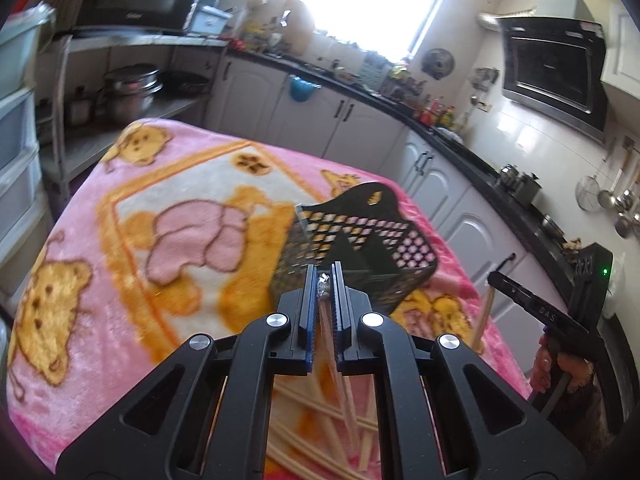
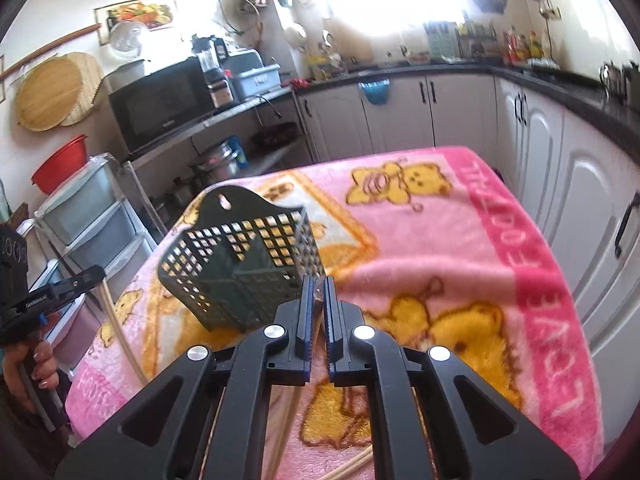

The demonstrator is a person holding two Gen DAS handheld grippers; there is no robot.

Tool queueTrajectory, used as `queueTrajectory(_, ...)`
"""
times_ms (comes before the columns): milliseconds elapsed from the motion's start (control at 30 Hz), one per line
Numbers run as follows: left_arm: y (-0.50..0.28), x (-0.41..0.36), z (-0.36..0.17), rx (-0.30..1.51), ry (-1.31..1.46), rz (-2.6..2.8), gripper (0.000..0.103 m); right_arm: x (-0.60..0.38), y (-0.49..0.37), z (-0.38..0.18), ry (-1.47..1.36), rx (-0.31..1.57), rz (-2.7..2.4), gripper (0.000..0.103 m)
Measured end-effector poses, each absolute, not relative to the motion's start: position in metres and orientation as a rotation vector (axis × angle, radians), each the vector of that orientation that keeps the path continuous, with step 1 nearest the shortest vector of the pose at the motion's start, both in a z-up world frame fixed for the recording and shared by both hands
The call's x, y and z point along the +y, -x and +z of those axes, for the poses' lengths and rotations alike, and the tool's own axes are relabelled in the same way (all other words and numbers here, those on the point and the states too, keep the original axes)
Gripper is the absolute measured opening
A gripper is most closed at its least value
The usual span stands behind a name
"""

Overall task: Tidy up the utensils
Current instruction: 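Lift both held chopsticks and lower them upright into the green basket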

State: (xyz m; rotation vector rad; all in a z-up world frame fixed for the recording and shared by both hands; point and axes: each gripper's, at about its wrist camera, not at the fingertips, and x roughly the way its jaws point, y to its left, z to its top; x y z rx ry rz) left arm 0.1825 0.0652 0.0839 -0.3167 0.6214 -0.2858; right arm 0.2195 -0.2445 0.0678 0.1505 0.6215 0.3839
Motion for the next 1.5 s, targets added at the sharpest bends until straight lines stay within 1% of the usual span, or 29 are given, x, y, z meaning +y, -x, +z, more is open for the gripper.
queueTrajectory(600,-0.189,0.004,0.143,0.513,0.216,-0.448,0.003,-0.235,-0.193,0.129,-0.103,0.452,0.386,0.005)
queueTrajectory(1067,-0.201,-0.005,0.195,0.392,0.201,-0.475,0.003,-0.230,-0.192,0.171,-0.096,0.355,0.404,0.005)
queueTrajectory(1367,-0.219,-0.004,0.234,0.299,0.183,-0.420,0.003,-0.219,-0.202,0.218,-0.092,0.226,0.433,0.005)
queueTrajectory(1500,-0.227,-0.004,0.243,0.264,0.161,-0.378,0.003,-0.216,-0.216,0.228,-0.102,0.204,0.435,0.005)
